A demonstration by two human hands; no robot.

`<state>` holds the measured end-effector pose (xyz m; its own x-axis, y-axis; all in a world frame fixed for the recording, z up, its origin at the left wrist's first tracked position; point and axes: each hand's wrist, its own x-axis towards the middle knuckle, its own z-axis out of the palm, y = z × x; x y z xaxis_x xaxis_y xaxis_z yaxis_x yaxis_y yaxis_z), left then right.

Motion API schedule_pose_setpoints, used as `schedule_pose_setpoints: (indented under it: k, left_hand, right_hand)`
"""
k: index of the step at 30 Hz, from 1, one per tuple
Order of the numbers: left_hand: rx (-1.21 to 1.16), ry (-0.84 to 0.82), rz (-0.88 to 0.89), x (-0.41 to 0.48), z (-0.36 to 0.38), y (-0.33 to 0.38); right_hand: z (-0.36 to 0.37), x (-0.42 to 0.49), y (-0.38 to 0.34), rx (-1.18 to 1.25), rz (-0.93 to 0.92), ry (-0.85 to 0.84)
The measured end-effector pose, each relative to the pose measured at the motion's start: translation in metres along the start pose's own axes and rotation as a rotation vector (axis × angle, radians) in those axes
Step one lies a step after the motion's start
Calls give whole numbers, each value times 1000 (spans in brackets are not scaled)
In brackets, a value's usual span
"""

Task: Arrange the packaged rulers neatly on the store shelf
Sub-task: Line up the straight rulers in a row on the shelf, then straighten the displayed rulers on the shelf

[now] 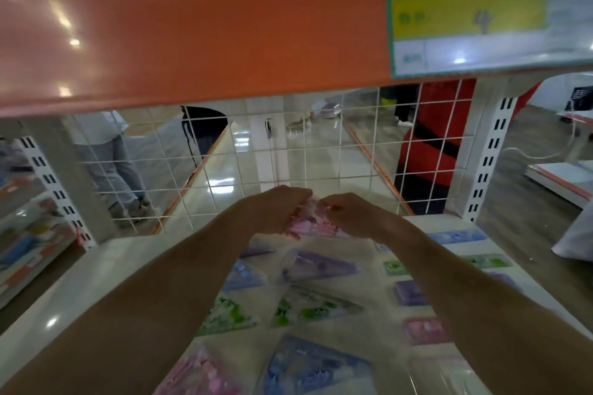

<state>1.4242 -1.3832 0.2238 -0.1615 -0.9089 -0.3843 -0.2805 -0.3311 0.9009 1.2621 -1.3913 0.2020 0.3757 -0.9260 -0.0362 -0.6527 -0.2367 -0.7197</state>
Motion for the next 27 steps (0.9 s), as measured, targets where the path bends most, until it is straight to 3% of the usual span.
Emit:
schedule_pose_setpoints:
  k: [6, 12, 16, 21, 24, 27]
  left_hand:
    - [104, -24, -166, -5, -6, 11]
    - [89, 37, -162, 0, -13, 7]
    - [32, 76, -140, 0, -18, 4]
    - [131, 61, -112, -3, -7, 11]
    - [332, -77, -35, -10, -10, 11]
    - [692, 53, 12, -9, -9, 6]
  right_hand:
    - [-11, 1, -10, 44, 16, -78]
    - [-35, -2, -12, 53, 176, -147]
    - [-32, -5, -13, -360, 32, -217]
    - [-25, -4, -15, -428, -88, -166]
    - [-27, -4, -14, -429, -65, -176]
    - [-25, 0, -10, -478, -76, -181]
